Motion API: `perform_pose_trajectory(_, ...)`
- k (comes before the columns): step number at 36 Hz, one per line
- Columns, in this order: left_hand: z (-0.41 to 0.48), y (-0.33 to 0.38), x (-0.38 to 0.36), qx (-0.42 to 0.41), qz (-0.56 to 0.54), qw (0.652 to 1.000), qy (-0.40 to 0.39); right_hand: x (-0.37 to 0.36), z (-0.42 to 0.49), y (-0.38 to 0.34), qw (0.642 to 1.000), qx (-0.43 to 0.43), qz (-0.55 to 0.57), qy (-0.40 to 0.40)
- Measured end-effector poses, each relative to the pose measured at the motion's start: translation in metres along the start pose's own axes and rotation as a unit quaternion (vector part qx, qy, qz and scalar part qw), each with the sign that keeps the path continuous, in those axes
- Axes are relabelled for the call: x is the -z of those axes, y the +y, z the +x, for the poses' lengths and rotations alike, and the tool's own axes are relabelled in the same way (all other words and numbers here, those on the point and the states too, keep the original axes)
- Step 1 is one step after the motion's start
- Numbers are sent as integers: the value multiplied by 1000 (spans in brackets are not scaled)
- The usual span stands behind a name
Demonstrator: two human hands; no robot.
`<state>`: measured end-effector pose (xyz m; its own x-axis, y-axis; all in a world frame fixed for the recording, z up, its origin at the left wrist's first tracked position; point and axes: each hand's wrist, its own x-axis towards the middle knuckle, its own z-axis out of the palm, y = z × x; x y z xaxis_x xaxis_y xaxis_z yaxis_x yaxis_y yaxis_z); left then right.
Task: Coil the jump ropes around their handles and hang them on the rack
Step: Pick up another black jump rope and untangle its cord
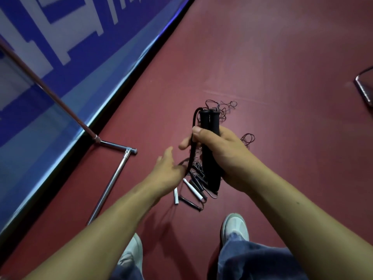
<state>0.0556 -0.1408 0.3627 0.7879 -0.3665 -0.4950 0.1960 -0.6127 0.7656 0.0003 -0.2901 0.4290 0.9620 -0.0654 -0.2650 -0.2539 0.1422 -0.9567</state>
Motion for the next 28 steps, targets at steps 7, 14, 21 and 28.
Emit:
perform_pose_trajectory(7, -15, 7, -4, -171, -200, 963, -63, -3, 0, -18, 977, -41, 211, 14)
perform_pose_trajectory(14, -34, 3, 3, -270, -46, 960, -58, 9, 7, -15, 961, -31, 266, 75)
perform_pose_trajectory(21, -36, -9, 7, -264, 119, 957, -7, 14, 6, -6, 974, -87, 163, 130)
perform_pose_trajectory(28, -51, 1, -2, -224, 133, 965, -9, 9, 10, -2, 965, -61, 176, 183)
